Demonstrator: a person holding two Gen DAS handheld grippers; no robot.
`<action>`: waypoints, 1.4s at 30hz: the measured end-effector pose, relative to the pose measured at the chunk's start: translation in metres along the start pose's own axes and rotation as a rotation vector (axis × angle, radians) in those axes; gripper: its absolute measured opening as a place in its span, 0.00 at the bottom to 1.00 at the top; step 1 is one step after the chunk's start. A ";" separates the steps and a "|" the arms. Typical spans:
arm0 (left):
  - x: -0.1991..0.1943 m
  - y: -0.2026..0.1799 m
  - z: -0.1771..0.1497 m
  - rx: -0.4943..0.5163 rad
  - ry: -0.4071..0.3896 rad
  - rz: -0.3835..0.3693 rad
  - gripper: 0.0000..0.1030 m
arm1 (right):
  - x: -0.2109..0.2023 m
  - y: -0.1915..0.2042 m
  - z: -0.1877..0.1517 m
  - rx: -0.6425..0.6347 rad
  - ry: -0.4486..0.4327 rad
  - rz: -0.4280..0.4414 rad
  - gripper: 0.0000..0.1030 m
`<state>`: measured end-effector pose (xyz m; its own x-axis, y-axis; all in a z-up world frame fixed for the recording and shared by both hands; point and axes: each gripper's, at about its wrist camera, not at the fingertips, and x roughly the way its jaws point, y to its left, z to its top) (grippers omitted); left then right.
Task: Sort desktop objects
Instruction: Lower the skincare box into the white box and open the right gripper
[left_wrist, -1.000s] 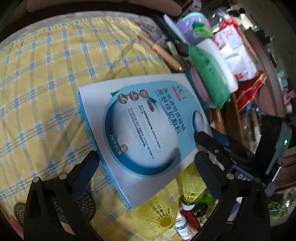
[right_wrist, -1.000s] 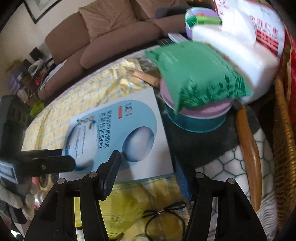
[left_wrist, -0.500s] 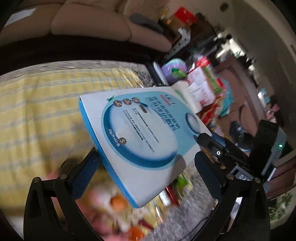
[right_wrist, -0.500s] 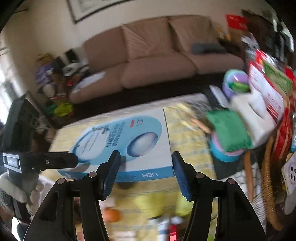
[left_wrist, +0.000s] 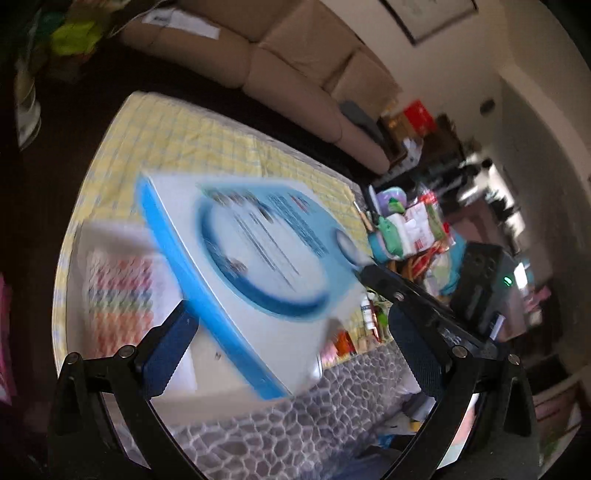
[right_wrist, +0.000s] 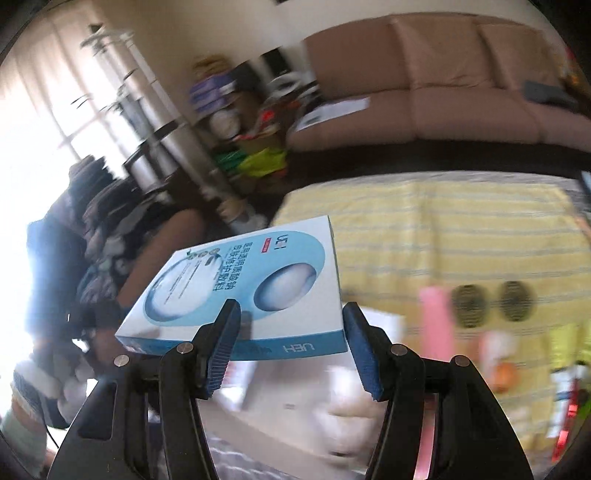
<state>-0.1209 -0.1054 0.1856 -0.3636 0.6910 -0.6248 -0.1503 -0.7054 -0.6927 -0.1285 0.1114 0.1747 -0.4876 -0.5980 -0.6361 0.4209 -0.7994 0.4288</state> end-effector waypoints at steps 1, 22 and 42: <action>-0.005 0.012 -0.011 -0.033 -0.009 -0.034 0.99 | 0.013 0.011 0.000 -0.011 0.024 0.032 0.51; -0.064 0.070 -0.054 0.062 0.026 0.069 0.99 | 0.069 0.017 -0.060 0.009 0.259 -0.102 0.44; -0.021 0.132 -0.057 -0.003 0.068 0.079 0.99 | 0.153 0.027 -0.063 0.177 0.362 -0.025 0.49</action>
<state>-0.0807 -0.2046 0.0867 -0.3113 0.6425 -0.7002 -0.1207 -0.7576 -0.6415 -0.1434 0.0016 0.0486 -0.1821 -0.5439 -0.8192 0.2590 -0.8302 0.4937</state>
